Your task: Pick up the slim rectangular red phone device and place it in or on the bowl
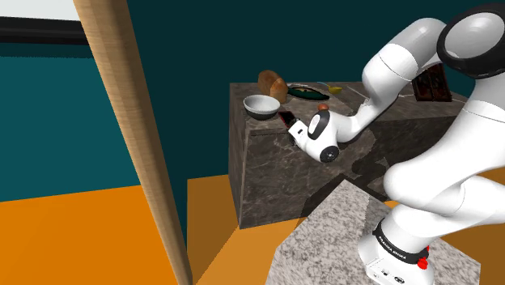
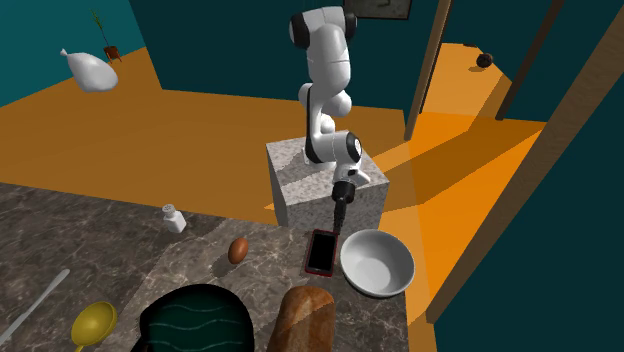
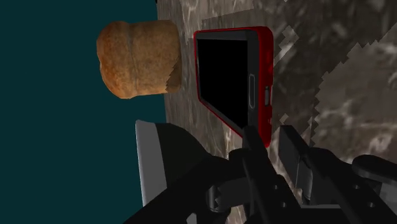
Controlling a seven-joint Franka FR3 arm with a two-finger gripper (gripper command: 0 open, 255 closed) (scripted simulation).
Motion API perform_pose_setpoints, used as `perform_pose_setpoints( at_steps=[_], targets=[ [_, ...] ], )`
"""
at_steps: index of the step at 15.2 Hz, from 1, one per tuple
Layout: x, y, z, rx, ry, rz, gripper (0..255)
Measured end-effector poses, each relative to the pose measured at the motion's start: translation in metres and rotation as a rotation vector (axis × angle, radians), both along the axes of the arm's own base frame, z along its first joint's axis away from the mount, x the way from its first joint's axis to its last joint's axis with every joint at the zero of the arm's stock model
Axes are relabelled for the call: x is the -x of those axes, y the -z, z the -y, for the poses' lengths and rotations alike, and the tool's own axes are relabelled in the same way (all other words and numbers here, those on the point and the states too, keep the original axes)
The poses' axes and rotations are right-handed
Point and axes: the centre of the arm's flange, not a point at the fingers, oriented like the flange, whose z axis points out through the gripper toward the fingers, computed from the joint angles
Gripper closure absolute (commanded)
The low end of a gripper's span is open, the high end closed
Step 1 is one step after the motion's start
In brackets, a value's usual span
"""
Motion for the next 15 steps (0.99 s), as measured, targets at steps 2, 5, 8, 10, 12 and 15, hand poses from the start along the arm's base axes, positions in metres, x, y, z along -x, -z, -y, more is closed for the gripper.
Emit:
perform_pose_setpoints(
  at_steps=[2, 5, 8, 10, 12, 15],
  targets=[
    [0.0, -0.005, 0.0, -0.006, 0.001, -0.006, 255],
    [-0.004, -0.024, 0.001, -0.002, 0.003, 0.005, 255],
    [-0.004, -0.041, 0.003, 0.002, 0.005, 0.011, 255],
    [-0.004, -0.052, 0.003, 0.003, 0.005, 0.012, 255],
    [-0.004, -0.062, 0.002, 0.003, 0.005, 0.012, 255],
    [-0.004, -0.079, 0.002, 0.003, 0.005, 0.012, 255]
  ],
)
